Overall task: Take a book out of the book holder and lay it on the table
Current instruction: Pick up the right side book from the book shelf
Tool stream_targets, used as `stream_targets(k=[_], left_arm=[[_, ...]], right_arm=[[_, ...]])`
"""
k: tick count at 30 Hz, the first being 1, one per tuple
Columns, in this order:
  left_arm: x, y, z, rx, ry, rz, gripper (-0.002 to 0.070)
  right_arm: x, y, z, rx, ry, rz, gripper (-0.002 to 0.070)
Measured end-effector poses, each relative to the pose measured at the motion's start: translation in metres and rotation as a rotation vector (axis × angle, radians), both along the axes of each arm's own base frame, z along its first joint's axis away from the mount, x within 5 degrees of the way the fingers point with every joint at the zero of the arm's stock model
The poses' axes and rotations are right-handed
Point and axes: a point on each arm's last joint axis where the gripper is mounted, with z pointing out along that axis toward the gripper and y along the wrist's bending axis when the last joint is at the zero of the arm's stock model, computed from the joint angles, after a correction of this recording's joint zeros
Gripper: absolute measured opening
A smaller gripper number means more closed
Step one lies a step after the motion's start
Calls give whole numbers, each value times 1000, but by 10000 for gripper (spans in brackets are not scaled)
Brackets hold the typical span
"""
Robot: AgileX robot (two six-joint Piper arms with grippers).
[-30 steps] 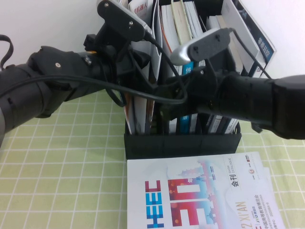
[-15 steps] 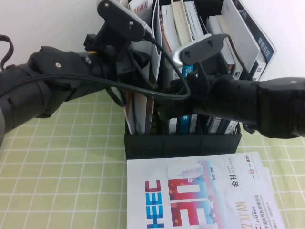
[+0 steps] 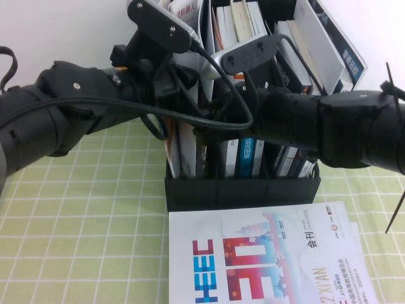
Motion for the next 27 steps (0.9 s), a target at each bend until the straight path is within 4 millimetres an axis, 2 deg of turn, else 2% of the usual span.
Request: stream_targets(k=[3, 6, 17, 22, 27], left_arm=[[0, 0, 0, 0, -1, 1, -4], [1, 1, 0, -1, -6, 8, -4], [6, 11, 0, -6, -2, 41, -4], [3, 14, 7, -13, -13, 38, -4], [-14, 21, 31, -46, -42, 5, -2]], right_arm=[[0, 0, -1, -1, 1, 0, 351], [1, 0, -1, -6, 0, -10, 300], [2, -1, -1, -52, -40, 1, 36], [1, -3, 5, -51, -56, 2, 19], [-7, -7, 29, -13, -102, 8, 18]])
